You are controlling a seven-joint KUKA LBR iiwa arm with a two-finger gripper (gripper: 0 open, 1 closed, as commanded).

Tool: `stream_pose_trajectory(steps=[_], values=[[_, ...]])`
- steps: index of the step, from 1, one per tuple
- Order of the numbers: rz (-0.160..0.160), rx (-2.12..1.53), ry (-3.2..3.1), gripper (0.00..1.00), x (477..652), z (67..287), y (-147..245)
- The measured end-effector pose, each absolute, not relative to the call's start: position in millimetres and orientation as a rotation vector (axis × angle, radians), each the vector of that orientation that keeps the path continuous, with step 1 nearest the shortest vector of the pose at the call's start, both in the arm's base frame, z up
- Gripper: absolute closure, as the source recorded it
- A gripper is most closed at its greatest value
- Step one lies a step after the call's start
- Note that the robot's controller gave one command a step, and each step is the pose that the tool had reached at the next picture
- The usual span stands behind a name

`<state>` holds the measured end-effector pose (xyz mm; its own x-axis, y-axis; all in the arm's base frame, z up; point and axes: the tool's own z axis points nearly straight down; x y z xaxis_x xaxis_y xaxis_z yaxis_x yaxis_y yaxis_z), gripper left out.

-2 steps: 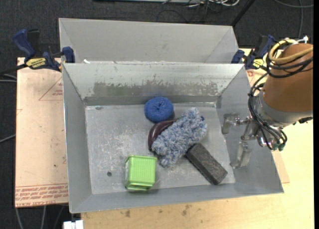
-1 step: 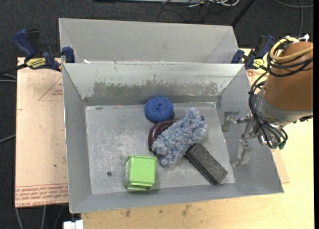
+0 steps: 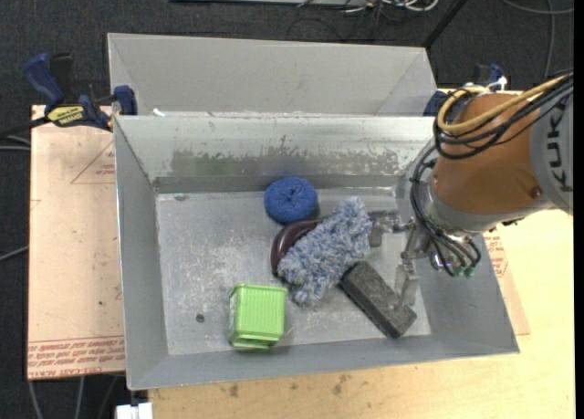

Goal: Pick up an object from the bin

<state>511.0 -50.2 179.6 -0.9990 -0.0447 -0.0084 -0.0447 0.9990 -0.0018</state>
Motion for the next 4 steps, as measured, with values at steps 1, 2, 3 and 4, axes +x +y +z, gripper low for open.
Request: stream_pose_trajectory(steps=[1,2,3,4], values=[[0.004,-0.123,3.140,0.00,521.7,143.9,-28.6],[0.001,0.027,3.130,0.00,529.4,111.0,-24.9],[-0.001,-0.014,3.129,1.00,530.4,72.4,-14.4],[-0.002,-0.014,3.129,1.00,530.4,72.4,-14.4]])
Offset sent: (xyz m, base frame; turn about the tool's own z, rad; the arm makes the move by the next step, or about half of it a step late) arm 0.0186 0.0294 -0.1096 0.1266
